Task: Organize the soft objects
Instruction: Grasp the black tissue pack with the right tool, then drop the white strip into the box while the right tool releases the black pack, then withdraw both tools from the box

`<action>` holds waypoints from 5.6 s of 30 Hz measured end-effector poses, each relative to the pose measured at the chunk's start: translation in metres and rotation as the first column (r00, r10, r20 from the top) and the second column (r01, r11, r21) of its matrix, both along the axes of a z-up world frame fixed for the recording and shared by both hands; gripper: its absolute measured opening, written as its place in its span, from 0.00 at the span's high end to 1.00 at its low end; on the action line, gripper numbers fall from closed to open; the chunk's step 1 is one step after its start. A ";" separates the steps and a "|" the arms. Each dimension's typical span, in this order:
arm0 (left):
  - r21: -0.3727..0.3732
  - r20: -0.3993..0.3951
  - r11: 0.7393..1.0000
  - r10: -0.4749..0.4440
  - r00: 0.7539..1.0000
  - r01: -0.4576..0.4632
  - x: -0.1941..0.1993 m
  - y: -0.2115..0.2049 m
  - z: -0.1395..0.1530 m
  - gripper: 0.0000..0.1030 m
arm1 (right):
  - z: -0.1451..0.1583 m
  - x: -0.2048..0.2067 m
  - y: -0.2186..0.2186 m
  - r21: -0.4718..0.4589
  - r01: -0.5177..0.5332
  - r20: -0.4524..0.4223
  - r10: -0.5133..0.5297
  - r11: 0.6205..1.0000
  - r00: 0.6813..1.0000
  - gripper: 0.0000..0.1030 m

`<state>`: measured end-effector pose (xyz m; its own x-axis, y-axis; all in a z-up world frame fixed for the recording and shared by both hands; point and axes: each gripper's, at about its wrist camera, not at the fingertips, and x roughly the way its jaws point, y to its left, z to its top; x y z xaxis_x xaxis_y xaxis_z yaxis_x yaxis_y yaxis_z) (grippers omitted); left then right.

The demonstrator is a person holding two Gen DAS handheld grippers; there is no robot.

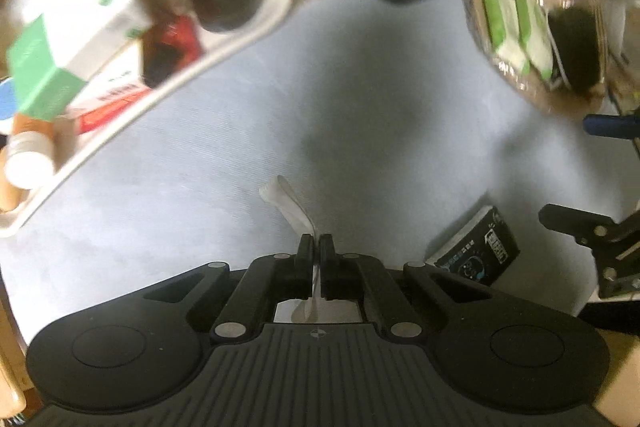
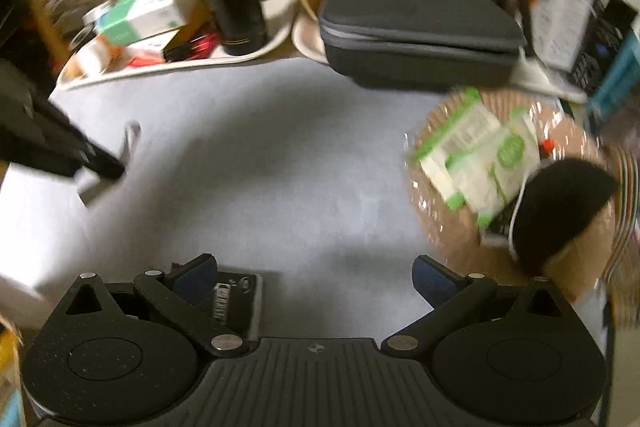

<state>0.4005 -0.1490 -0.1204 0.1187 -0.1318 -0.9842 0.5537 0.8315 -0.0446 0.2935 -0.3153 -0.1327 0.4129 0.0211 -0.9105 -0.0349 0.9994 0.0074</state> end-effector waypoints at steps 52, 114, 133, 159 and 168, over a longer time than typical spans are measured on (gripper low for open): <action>-0.232 0.223 0.953 0.247 0.943 -0.195 -0.058 0.126 0.092 0.97 | 0.027 0.006 0.054 -0.164 -0.484 0.039 0.496 0.860 0.868 0.47; -0.081 0.390 0.994 0.100 0.915 -0.074 -0.257 0.104 0.123 0.54 | 0.141 -0.141 0.100 0.212 -0.143 0.108 0.122 0.967 0.987 0.46; -0.193 0.439 0.947 0.317 0.841 -0.256 -0.273 0.133 0.136 0.47 | 0.132 -0.140 0.124 0.157 -0.125 0.160 0.100 0.980 0.982 0.00; -0.312 0.559 0.892 0.450 0.696 -0.327 -0.329 0.136 0.140 0.00 | 0.152 -0.239 0.161 -0.155 -0.121 0.422 0.177 0.980 0.889 0.00; -0.239 0.598 0.915 0.402 0.694 -0.324 -0.343 0.130 0.133 0.00 | 0.146 -0.255 0.172 -0.210 -0.119 0.440 0.203 0.970 0.875 0.00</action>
<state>0.0573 -0.0185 0.0131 0.7578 -0.0452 -0.6509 0.1432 0.9848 0.0984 0.0389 -0.1436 0.0135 0.7860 -0.0151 -0.6181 -0.1533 0.9637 -0.2186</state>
